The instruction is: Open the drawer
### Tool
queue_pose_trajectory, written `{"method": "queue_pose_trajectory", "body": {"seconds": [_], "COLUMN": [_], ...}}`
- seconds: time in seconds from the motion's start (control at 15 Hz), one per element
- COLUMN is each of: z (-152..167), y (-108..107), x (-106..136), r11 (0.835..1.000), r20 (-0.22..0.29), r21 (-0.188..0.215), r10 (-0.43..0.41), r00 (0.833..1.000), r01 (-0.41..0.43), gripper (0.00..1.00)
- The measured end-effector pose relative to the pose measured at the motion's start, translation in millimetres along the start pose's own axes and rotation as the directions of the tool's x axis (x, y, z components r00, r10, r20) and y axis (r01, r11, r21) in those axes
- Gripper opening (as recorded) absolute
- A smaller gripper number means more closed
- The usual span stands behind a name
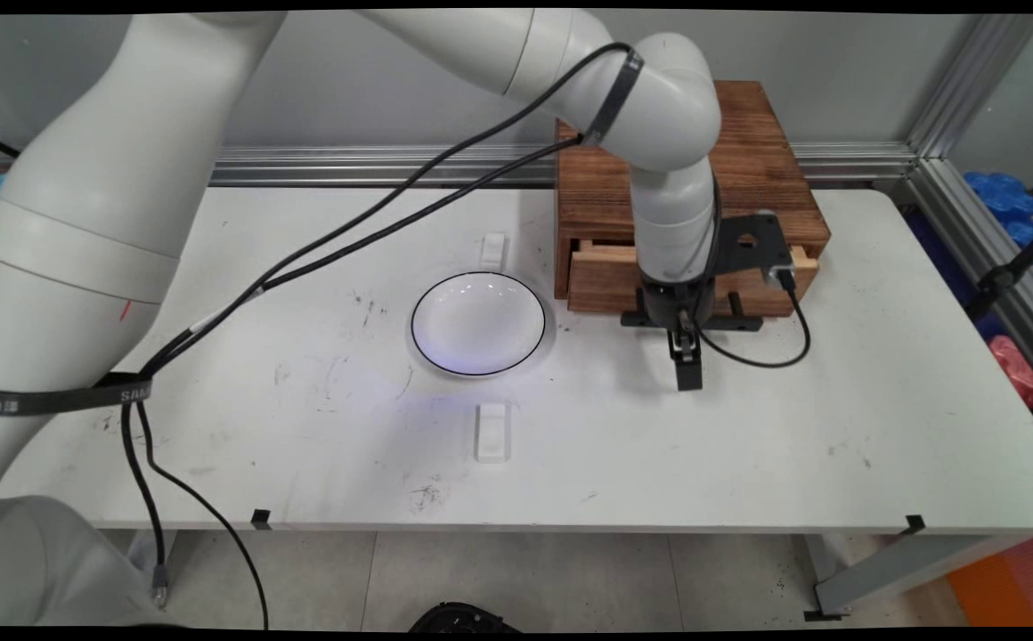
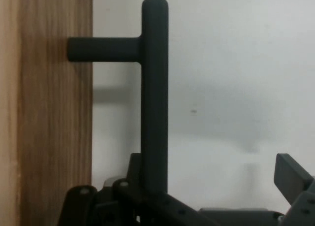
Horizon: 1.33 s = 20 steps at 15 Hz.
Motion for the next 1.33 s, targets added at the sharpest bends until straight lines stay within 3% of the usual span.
{"method": "queue_pose_trajectory", "body": {"seconds": [0.53, 1.33], "z": [0.8, -12.2], "y": [44.8, 133.8], "x": [1.1, -7.5], "r11": [0.998, 0.989], "r20": [0.015, 0.000], "r21": [-0.063, -0.137], "r10": [0.017, 0.062], "r00": [1.000, 0.998], "r01": [-0.016, -0.061], "gripper": [1.00, 1.00]}}
